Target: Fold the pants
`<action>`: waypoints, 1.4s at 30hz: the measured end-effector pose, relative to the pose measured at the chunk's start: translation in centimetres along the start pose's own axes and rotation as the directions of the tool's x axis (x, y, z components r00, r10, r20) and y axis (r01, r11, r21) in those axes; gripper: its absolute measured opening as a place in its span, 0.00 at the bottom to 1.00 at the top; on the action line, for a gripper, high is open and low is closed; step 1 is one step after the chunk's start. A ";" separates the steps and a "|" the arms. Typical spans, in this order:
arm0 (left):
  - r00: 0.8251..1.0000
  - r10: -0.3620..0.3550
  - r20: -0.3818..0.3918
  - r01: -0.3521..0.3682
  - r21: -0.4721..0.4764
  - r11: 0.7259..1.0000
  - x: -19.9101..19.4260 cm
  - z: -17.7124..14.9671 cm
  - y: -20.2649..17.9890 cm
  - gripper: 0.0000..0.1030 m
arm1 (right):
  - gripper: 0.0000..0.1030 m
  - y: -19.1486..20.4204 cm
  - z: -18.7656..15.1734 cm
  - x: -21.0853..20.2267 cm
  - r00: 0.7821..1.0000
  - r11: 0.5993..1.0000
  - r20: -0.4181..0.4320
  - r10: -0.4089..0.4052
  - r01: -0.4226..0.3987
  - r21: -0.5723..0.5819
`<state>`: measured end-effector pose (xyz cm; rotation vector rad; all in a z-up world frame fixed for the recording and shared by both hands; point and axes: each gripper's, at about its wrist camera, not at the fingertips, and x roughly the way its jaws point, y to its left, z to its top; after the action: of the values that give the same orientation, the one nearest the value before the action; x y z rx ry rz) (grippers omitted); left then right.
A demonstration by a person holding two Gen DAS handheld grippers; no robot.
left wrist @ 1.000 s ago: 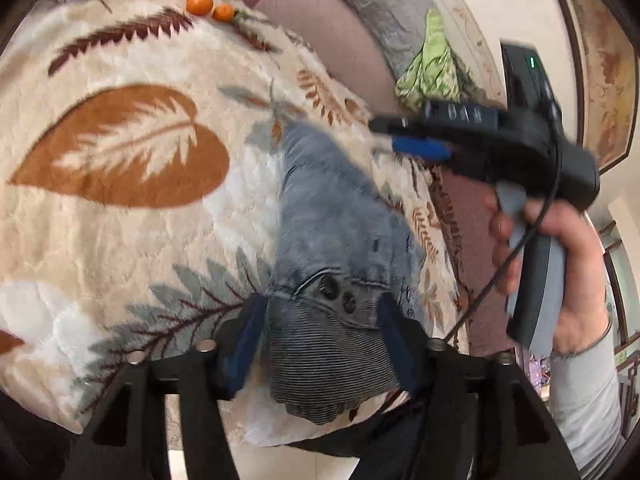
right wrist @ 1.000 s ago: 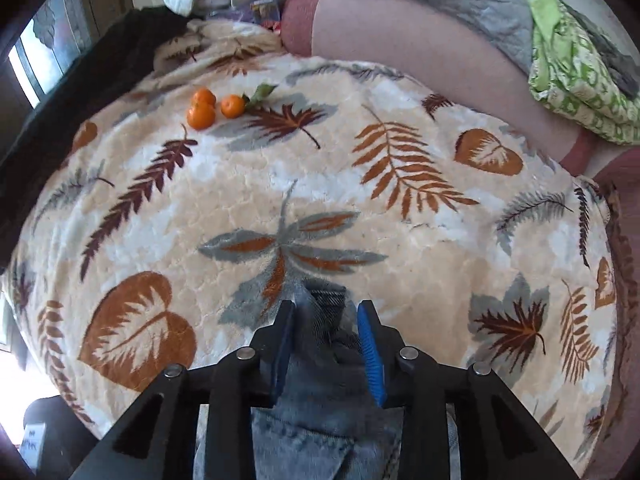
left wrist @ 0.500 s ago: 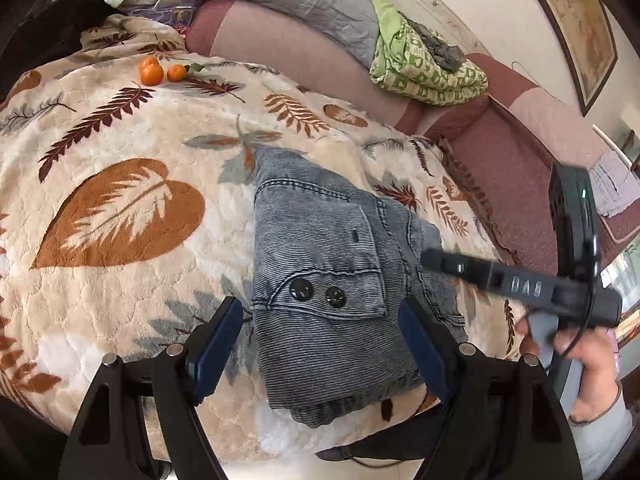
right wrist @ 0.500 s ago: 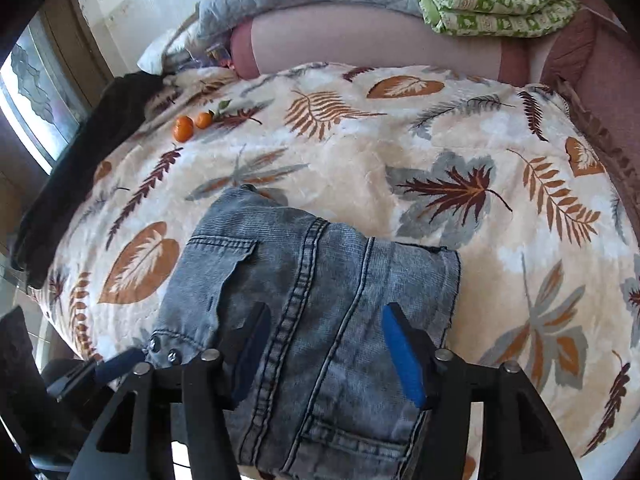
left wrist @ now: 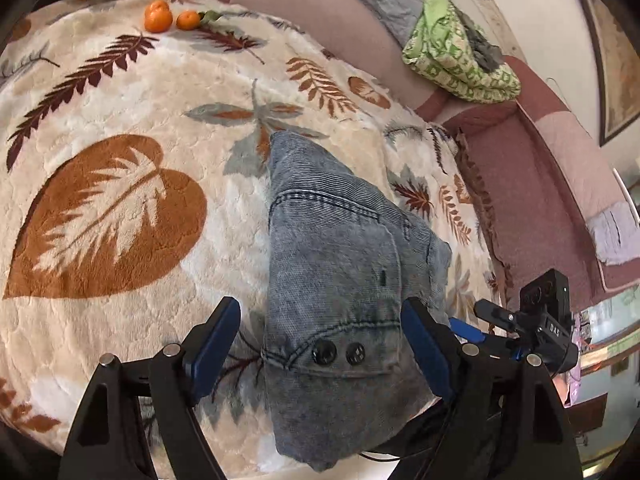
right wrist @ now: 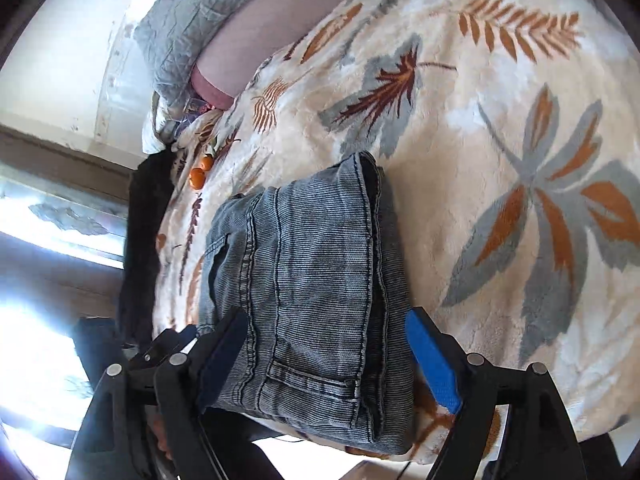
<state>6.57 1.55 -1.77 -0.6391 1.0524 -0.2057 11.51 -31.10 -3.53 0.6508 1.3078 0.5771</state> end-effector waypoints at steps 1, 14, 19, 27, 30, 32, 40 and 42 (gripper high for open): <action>0.999 0.041 -0.001 -0.041 0.002 0.999 0.5 -0.5 0.1 0.80 | 0.81 -0.4 0.2 0.5 1.000 1.000 -0.016 0.020 -0.020 0.009; 0.933 0.337 0.123 -0.355 0.180 0.917 3.8 -0.8 -2.4 0.86 | 0.83 0.0 0.9 3.9 0.995 0.999 -0.090 -0.037 0.038 0.011; 0.948 0.300 0.108 -0.315 0.169 0.934 3.4 -0.6 -2.0 0.86 | 0.83 1.5 0.5 4.4 0.991 0.994 -0.083 -0.106 0.103 -0.037; 0.958 0.256 0.130 -0.280 0.227 0.933 2.6 -1.5 -3.7 0.86 | 0.83 1.8 0.6 4.8 0.985 0.989 -0.097 -0.143 0.138 -0.058; 0.953 0.270 0.139 -0.297 0.240 0.924 2.8 -1.7 -4.0 0.86 | 0.85 2.1 0.4 5.0 0.982 0.985 -0.098 -0.162 0.155 -0.077; 0.952 0.275 0.139 -0.301 0.242 0.922 2.9 -1.7 -4.1 0.86 | 0.85 2.3 0.3 5.1 0.981 0.983 -0.097 -0.169 0.161 -0.085; 0.948 0.285 0.140 -0.312 0.243 0.919 3.1 -1.8 -4.0 0.86 | 0.86 2.5 0.0 5.3 0.981 0.981 -0.087 -0.174 0.165 -0.098; 0.949 0.285 0.138 -0.311 0.243 0.919 3.2 -1.8 -4.0 0.86 | 0.88 2.4 -0.1 5.3 0.982 0.982 -0.087 -0.169 0.160 -0.104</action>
<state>7.15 -3.75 -2.42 -0.2411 0.9914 -0.0429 12.31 -25.62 -5.40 0.4346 1.3995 0.5375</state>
